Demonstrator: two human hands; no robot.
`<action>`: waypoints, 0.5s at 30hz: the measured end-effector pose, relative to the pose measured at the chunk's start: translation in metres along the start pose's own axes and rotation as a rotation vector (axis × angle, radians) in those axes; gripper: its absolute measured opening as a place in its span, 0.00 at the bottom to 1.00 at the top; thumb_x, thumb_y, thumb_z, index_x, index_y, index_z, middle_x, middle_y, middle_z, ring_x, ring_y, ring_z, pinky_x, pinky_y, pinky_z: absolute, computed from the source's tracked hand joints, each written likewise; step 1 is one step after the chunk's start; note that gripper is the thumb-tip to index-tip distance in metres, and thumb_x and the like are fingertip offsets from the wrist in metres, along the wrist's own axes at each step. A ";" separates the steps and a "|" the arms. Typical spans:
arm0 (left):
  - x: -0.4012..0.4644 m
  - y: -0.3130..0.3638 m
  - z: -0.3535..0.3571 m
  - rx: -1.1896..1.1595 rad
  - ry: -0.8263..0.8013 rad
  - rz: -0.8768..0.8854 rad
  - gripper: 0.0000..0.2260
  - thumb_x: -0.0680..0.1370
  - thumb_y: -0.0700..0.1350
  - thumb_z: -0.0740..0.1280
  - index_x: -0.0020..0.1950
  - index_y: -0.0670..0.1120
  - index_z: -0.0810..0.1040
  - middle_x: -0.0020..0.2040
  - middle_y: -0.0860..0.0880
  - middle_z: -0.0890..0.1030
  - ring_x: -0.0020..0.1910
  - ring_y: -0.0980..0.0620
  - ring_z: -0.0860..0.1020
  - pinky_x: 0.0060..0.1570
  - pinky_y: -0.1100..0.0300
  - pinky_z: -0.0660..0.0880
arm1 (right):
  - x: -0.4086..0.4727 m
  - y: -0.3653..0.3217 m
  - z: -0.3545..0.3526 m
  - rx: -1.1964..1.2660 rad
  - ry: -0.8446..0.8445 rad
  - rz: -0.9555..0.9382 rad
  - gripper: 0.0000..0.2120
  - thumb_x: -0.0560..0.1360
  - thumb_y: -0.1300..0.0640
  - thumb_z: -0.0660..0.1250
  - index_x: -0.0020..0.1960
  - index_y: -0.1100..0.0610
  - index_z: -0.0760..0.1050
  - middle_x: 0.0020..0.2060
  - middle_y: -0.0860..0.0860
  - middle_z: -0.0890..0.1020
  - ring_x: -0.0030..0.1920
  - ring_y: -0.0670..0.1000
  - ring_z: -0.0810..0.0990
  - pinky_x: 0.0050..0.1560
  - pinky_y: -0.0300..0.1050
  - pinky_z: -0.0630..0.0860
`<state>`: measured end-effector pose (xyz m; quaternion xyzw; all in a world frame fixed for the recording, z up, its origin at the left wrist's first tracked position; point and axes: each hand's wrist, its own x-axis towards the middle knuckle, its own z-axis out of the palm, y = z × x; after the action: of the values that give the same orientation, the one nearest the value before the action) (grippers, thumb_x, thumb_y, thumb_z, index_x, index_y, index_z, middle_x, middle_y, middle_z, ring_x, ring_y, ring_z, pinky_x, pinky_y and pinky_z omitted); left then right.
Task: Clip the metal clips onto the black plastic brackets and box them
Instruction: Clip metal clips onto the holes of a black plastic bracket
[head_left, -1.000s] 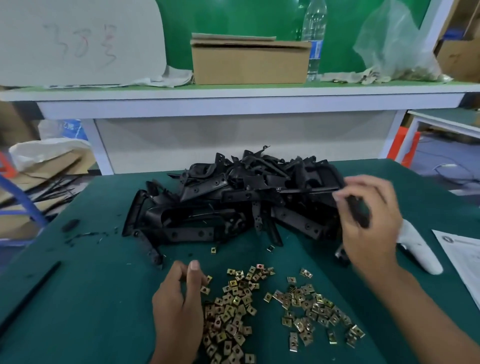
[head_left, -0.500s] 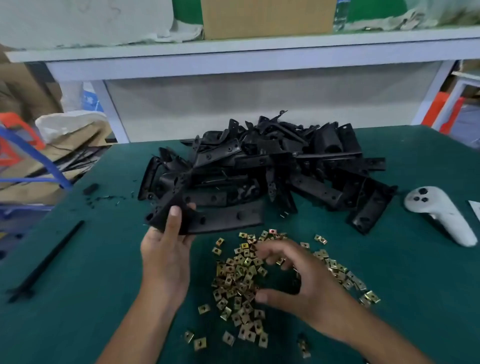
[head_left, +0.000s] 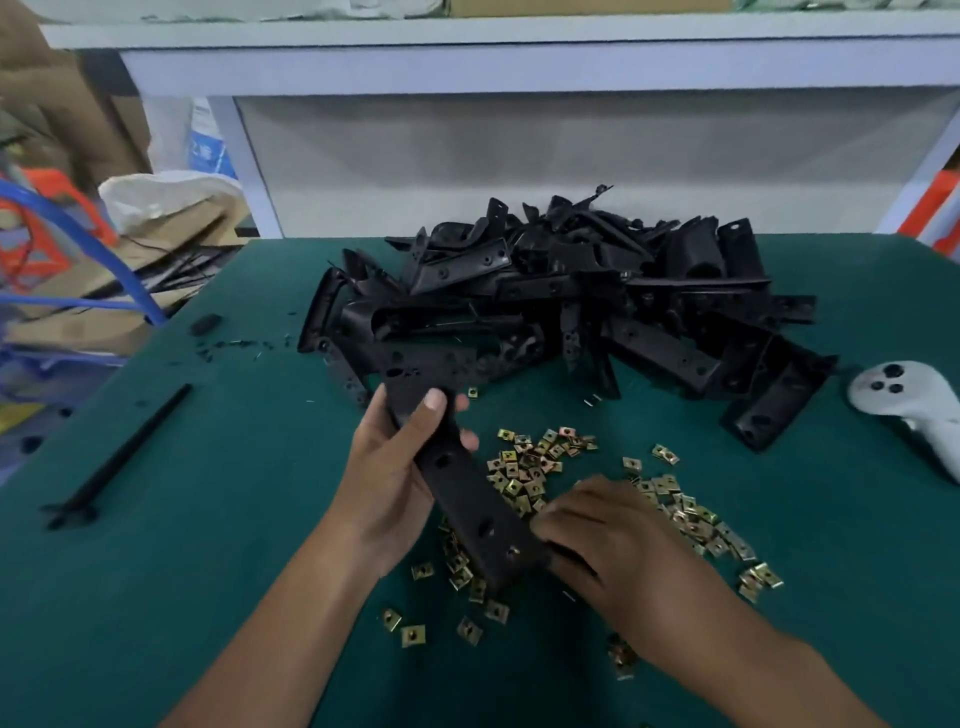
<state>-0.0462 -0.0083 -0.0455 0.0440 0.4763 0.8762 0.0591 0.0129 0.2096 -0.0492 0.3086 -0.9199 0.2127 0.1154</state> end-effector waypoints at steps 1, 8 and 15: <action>-0.002 -0.001 0.001 0.042 -0.023 0.003 0.08 0.78 0.47 0.69 0.57 0.51 0.79 0.51 0.48 0.82 0.38 0.48 0.80 0.41 0.56 0.79 | 0.001 -0.001 -0.001 -0.044 0.032 0.005 0.05 0.78 0.49 0.69 0.48 0.48 0.83 0.42 0.40 0.83 0.43 0.46 0.77 0.46 0.42 0.74; -0.014 -0.005 0.014 0.128 -0.146 0.008 0.12 0.79 0.52 0.72 0.53 0.45 0.76 0.38 0.43 0.79 0.30 0.49 0.76 0.33 0.60 0.76 | 0.020 0.013 -0.028 0.464 0.124 0.464 0.10 0.80 0.54 0.68 0.58 0.41 0.80 0.45 0.35 0.85 0.46 0.36 0.83 0.47 0.30 0.76; -0.019 -0.019 0.019 0.219 -0.263 -0.023 0.14 0.78 0.52 0.75 0.54 0.44 0.78 0.35 0.38 0.80 0.31 0.45 0.79 0.35 0.56 0.78 | 0.024 0.019 -0.029 1.020 0.168 0.565 0.08 0.78 0.50 0.66 0.51 0.46 0.84 0.44 0.54 0.84 0.44 0.51 0.82 0.48 0.40 0.79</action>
<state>-0.0232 0.0149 -0.0519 0.1590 0.5574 0.8051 0.1258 -0.0149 0.2245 -0.0210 0.0504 -0.7355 0.6747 -0.0364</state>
